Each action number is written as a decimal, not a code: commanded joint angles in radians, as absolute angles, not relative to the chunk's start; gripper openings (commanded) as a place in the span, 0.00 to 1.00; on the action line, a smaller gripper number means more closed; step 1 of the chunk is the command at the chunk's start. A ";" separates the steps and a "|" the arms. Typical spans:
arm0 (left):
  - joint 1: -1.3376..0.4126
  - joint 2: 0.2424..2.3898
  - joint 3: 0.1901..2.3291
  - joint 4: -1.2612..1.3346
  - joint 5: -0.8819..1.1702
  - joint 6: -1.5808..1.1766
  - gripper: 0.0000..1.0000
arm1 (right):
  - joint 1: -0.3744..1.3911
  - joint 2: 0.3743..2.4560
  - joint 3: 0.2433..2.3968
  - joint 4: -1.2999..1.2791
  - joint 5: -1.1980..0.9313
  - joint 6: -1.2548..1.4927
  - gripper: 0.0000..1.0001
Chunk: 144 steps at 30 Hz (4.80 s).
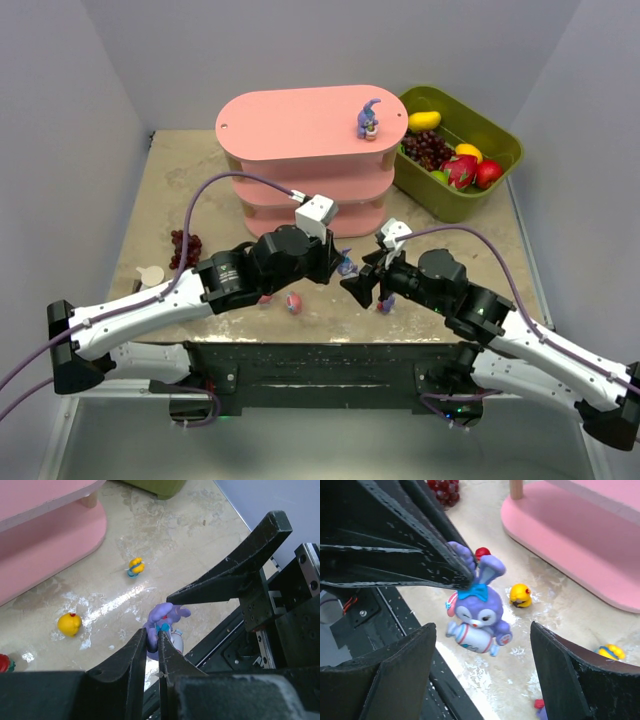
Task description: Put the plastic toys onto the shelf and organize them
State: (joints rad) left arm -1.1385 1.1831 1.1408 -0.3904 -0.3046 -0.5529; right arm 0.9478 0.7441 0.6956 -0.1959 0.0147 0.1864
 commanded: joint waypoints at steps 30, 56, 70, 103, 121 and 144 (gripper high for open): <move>-1.141 1.112 1.146 -0.379 -0.175 -0.483 0.00 | 1.023 0.836 0.768 -0.110 0.064 0.124 0.43; -1.141 0.797 1.033 -0.426 -0.575 -0.581 0.87 | 1.023 0.891 0.905 -0.163 0.253 0.282 0.00; -1.141 0.646 0.858 -0.748 -0.819 -0.750 0.87 | 1.006 1.205 1.399 -0.121 0.471 0.268 0.01; -1.141 0.535 0.788 -0.862 -0.801 -0.822 0.88 | 0.782 1.670 1.882 -0.166 0.454 0.411 0.12; -1.141 0.551 0.790 -0.862 -0.802 -0.822 0.88 | 0.752 1.698 1.868 -0.160 0.417 0.479 0.37; -1.140 0.566 0.793 -0.867 -0.810 -0.827 0.89 | 0.749 1.646 1.819 -0.123 0.400 0.456 0.68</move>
